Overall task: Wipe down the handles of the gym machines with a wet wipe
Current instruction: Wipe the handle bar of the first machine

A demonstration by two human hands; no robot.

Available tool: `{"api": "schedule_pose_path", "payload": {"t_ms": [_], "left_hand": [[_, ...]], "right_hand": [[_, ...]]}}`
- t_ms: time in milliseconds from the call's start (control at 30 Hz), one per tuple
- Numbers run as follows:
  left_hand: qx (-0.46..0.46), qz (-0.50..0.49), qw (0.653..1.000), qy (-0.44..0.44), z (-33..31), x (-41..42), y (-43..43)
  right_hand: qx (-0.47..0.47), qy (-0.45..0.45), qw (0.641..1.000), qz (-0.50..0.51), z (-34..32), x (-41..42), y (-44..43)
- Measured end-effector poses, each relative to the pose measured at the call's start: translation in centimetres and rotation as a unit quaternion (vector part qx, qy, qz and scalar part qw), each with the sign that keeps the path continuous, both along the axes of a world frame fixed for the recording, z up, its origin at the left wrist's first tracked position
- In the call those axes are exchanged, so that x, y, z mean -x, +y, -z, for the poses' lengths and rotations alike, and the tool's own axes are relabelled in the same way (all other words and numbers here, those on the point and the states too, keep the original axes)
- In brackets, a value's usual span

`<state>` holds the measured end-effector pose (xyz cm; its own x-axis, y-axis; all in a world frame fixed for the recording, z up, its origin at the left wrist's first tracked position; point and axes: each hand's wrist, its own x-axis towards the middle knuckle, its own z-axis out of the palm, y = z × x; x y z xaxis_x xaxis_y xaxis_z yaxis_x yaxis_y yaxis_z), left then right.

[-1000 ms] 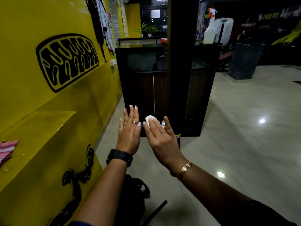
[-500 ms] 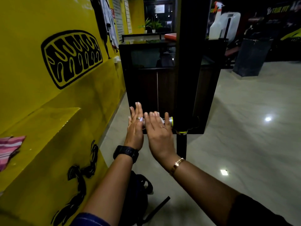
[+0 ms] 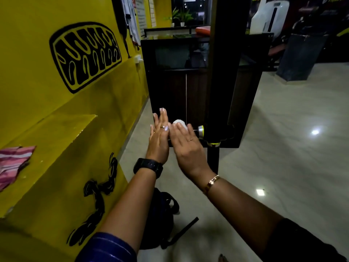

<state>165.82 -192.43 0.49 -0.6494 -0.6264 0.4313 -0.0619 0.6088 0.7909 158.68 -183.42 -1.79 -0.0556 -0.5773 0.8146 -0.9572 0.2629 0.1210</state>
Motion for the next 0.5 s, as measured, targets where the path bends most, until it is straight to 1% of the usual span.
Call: {"api": "schedule_pose_path", "payload": {"t_ms": [67,100,167,267,333,400,500], "left_hand": [[0.009,-0.001,1.0,-0.009,-0.2,-0.2,0.0],[0.019,-0.003,1.0,-0.014,-0.2,-0.2,0.1],[0.035,-0.007,0.999,-0.018,-0.1,-0.4,0.1],[0.051,-0.015,0.998,-0.015,0.0,-0.3,0.0],[0.077,-0.029,0.996,-0.038,-0.2,-0.2,0.1],[0.151,-0.059,0.983,-0.084,-0.5,-0.3,0.1],[0.287,-0.119,0.936,-0.166,-0.4,-0.6,0.1]], "right_hand": [[-0.028,0.042,0.998,-0.024,0.8,0.1,0.8],[-0.038,0.064,0.997,-0.016,1.3,0.6,1.5],[-0.045,0.09,0.994,0.034,1.8,1.7,3.1],[-0.021,0.084,0.99,0.116,1.2,2.7,3.5],[-0.008,0.054,0.989,0.137,0.1,2.6,2.5],[-0.001,0.032,0.989,0.145,-0.9,2.1,1.6],[-0.008,0.024,0.99,0.136,0.2,1.5,1.8]]}}
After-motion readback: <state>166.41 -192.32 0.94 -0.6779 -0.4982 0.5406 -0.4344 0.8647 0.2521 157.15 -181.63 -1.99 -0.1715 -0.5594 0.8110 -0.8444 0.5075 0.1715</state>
